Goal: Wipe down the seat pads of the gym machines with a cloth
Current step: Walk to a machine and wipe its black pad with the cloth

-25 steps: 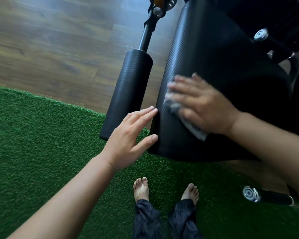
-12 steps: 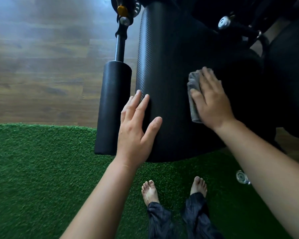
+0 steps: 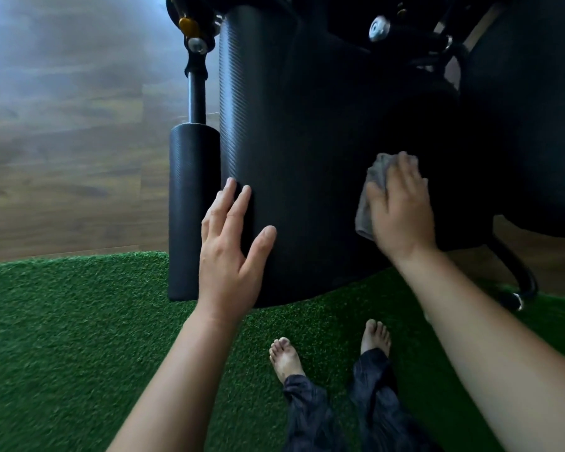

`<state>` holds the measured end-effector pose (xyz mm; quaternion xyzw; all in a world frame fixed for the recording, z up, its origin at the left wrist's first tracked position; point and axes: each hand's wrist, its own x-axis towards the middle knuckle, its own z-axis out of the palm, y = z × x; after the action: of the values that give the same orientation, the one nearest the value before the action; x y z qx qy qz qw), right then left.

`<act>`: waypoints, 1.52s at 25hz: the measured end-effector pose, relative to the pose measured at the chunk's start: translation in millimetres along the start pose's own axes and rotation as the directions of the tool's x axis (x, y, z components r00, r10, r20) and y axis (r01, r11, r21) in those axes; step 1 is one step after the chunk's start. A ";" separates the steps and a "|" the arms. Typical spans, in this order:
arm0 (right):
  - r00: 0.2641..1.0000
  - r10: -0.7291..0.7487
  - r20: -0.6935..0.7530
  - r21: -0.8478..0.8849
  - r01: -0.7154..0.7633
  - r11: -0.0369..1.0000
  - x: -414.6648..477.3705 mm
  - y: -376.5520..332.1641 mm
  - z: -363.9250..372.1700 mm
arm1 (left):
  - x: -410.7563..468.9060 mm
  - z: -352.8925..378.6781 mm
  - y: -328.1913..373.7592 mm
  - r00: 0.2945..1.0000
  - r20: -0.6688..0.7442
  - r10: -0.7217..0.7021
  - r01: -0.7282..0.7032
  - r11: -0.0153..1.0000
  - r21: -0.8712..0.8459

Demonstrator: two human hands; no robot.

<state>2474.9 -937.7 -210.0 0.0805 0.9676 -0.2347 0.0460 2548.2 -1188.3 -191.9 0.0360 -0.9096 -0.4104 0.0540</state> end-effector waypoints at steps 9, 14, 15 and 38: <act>0.994 0.113 0.010 -0.009 -0.113 0.994 22.9 66.9 -17.1 | -1.4 0.0 -0.7 1.000 -0.001 -0.011 0.011 1.000 0.016; 0.894 -0.429 0.133 0.042 0.427 0.903 -46.8 -26.1 14.3 | -2.3 0.3 0.9 1.000 -0.012 -0.013 0.013 1.000 0.013; 0.847 -0.516 0.127 0.053 0.513 0.857 -27.5 -27.5 12.7 | -2.3 0.0 1.4 1.000 -0.012 -0.014 0.014 1.000 0.018; 0.853 -0.504 0.138 0.020 0.506 0.862 86.1 63.2 -16.5 | -1.6 -1.5 6.2 1.000 0.020 -0.024 0.023 0.999 0.039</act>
<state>2400.7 -863.1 -234.5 -0.1931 0.9511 -0.2355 0.0506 2549.9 -1185.1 -186.4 0.0435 -0.9174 -0.3936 0.0391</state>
